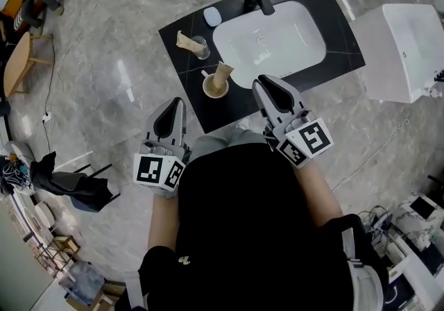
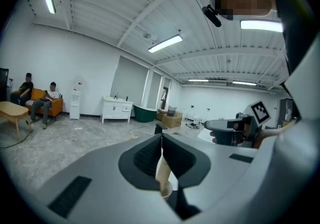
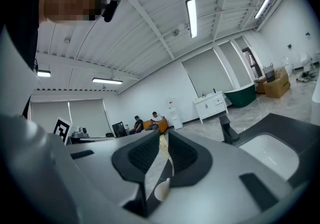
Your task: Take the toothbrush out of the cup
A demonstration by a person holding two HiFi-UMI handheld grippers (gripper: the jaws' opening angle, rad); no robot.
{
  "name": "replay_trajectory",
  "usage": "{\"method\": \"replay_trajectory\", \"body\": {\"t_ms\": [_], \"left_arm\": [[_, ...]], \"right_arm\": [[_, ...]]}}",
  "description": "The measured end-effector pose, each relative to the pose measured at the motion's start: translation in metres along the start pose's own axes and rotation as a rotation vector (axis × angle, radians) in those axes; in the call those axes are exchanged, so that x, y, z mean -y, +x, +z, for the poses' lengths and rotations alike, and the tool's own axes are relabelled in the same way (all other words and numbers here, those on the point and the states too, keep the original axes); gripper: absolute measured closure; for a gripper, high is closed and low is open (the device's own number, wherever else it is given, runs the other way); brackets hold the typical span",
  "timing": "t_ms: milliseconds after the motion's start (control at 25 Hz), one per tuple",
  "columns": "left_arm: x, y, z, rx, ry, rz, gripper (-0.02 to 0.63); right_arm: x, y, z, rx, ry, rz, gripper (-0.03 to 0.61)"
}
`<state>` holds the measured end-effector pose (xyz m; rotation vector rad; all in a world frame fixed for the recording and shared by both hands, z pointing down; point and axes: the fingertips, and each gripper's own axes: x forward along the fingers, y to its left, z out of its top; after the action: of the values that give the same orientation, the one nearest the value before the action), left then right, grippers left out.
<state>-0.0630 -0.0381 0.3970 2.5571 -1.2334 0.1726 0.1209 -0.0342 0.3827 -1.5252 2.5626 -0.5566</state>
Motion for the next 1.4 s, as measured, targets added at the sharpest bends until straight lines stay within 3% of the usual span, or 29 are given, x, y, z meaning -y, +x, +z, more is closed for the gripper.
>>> {"method": "replay_trajectory", "body": {"t_ms": [160,480,760,1040,1400], "left_arm": [[-0.007,0.005,-0.002,-0.011,0.011,0.021,0.589],[-0.03,0.019,-0.002,-0.038,0.02,-0.017,0.589],[-0.052,0.04,-0.004,-0.068,0.025,-0.114,0.588],[-0.074,0.064,-0.013,-0.106,0.032,-0.188,0.58],[-0.098,0.114,-0.049,-0.2,0.067,-0.262,0.437]], "right_arm": [[0.006,0.005,0.0,-0.008,0.005,0.001,0.529],[0.003,0.015,0.0,-0.007,0.002,-0.052,0.528],[-0.006,0.024,-0.001,-0.002,-0.007,-0.138,0.529],[-0.009,0.011,-0.002,0.006,0.0,-0.282,0.529],[-0.006,-0.026,-0.011,0.001,-0.011,-0.509,0.529]]}}
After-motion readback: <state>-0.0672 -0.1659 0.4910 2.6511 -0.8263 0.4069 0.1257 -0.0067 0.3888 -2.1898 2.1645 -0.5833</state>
